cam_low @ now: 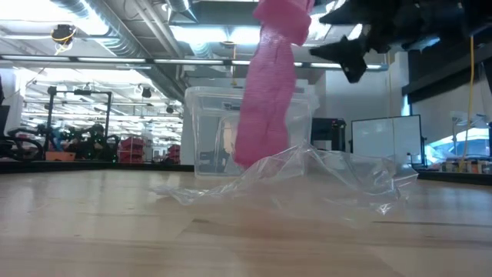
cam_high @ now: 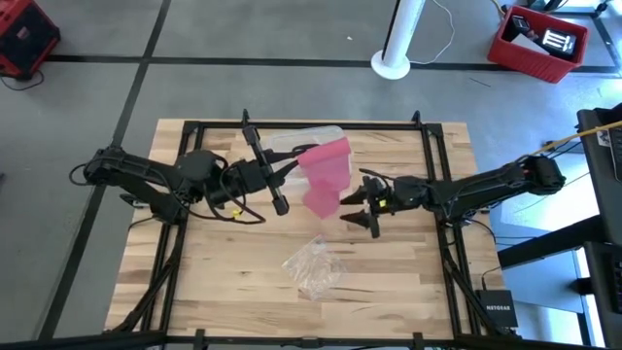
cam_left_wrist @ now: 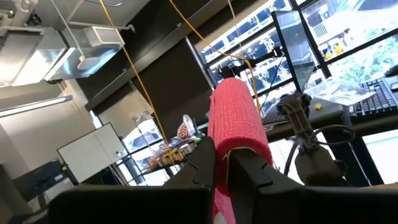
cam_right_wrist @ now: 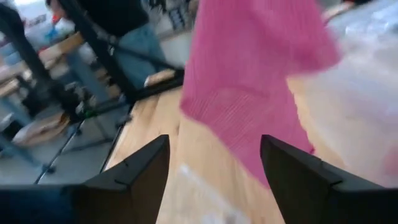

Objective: Roll bandage
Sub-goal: Roll the pink bandage

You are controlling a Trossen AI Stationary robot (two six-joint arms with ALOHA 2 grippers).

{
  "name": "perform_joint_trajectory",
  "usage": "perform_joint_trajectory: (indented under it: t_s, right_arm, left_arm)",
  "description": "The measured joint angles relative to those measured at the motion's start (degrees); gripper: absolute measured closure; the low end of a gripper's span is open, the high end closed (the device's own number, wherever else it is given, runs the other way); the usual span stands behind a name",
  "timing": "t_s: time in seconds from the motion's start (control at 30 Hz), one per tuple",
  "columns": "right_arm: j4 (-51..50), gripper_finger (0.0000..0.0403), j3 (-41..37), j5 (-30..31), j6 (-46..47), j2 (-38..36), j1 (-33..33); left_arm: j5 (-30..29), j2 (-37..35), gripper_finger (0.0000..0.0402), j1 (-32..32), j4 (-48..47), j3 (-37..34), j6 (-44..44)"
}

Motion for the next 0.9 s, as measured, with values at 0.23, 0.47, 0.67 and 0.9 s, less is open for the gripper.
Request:
perform_joint_trajectory:
  t_s: [0.23,0.47,0.67,0.9]
  right_arm:
    - [16.41,0.015,0.04,10.01,3.23,6.19,6.48]
    - [19.16,0.015,0.86,23.61,6.55,12.09,8.49]
    - [24.65,0.0169,3.59,26.84,1.52,16.36,8.48]
    - [22.61,0.0372,4.41,26.78,-9.91,16.83,8.91]
  left_arm:
    - [0.02,0.0,0.0392,0.0,0.0,0.0,-0.17]
    - [0.02,0.0,0.0387,0.0,0.0,0.0,0.05]
    - [0.02,0.0,0.039,0.0,0.0,0.0,-0.04]
    - [0.65,0.0,0.0384,0.0,0.4,-0.02,-1.44]
